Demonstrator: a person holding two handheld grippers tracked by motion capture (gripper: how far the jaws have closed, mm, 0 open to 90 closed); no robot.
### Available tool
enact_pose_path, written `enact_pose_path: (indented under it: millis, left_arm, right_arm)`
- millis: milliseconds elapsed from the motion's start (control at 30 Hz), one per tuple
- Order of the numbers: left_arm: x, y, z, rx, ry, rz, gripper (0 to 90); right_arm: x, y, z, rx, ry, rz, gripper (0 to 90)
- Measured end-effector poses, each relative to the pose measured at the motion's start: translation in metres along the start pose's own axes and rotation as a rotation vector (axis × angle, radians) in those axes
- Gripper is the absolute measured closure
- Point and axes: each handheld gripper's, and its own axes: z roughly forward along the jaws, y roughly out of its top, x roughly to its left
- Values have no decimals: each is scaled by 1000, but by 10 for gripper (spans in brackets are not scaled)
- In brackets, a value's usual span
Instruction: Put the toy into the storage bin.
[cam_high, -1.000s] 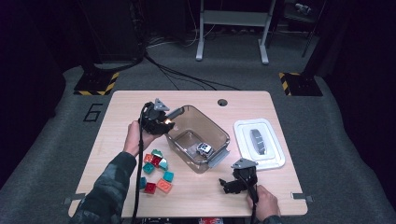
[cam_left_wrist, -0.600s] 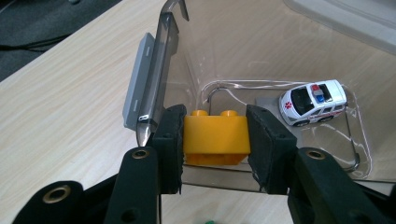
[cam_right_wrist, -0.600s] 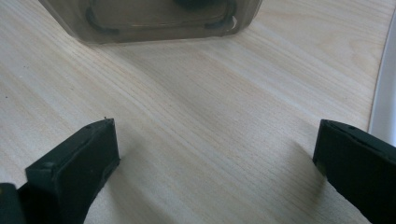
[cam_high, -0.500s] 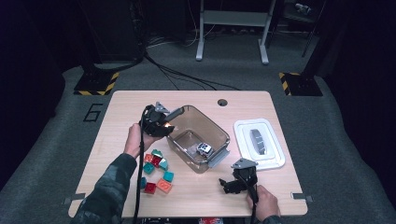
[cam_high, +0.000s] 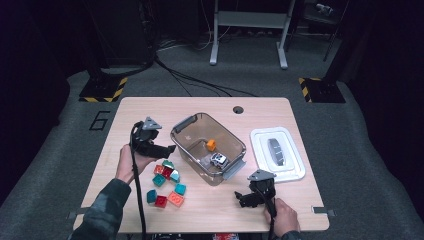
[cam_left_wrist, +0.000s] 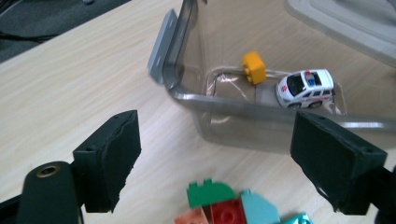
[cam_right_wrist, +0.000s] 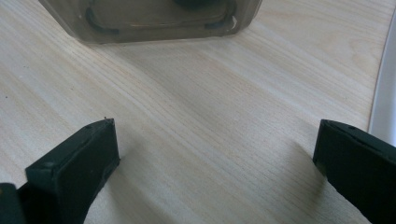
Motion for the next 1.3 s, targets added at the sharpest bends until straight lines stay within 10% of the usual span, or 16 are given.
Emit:
enact_pose_path:
  millis: [567, 1000, 1300]
  left_arm:
    - [2, -90, -7, 33, 9, -142, 49]
    - [-16, -144, 5, 104, -22, -155, 40]
    - [-6, -160, 11, 156, 46, -156, 113]
  right_arm:
    - [0, 0, 0, 0, 0, -1, 0]
    - [0, 0, 0, 0, 0, -1, 0]
    - [0, 0, 0, 0, 0, -1, 0]
